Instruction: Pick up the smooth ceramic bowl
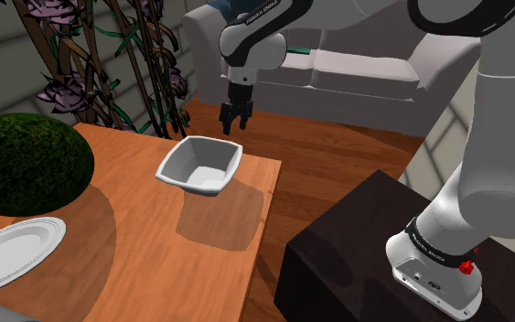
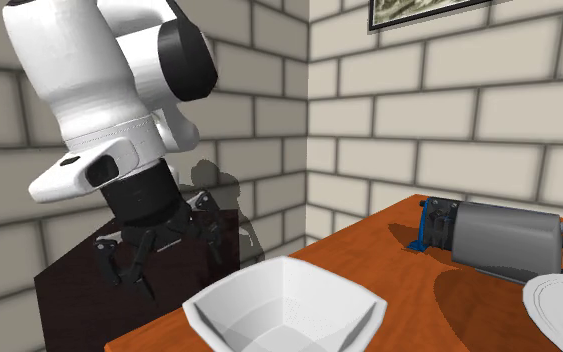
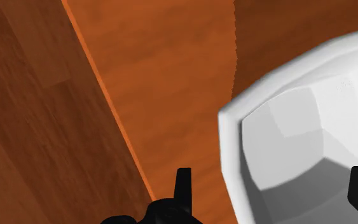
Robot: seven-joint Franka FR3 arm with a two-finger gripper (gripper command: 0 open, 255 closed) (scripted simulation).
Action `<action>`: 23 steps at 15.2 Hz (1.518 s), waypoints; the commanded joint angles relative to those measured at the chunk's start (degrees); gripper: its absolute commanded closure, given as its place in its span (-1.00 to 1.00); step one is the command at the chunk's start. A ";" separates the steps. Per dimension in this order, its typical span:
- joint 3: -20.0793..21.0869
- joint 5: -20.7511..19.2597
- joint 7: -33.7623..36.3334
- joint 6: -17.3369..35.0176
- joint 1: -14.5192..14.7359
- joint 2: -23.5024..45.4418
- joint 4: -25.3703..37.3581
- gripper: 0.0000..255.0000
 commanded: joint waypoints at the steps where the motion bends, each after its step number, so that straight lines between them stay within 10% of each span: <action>1: 0.56 0.47 -0.28 0.04 0.22 3.35 2.90 -1.00; 10: 0.87 1.27 -1.88 4.13 0.19 6.71 1.97 -1.00; 11: 0.86 1.25 -1.83 4.08 0.21 6.71 2.03 1.00; 23: 0.73 0.95 -1.25 2.54 0.22 5.32 2.25 1.00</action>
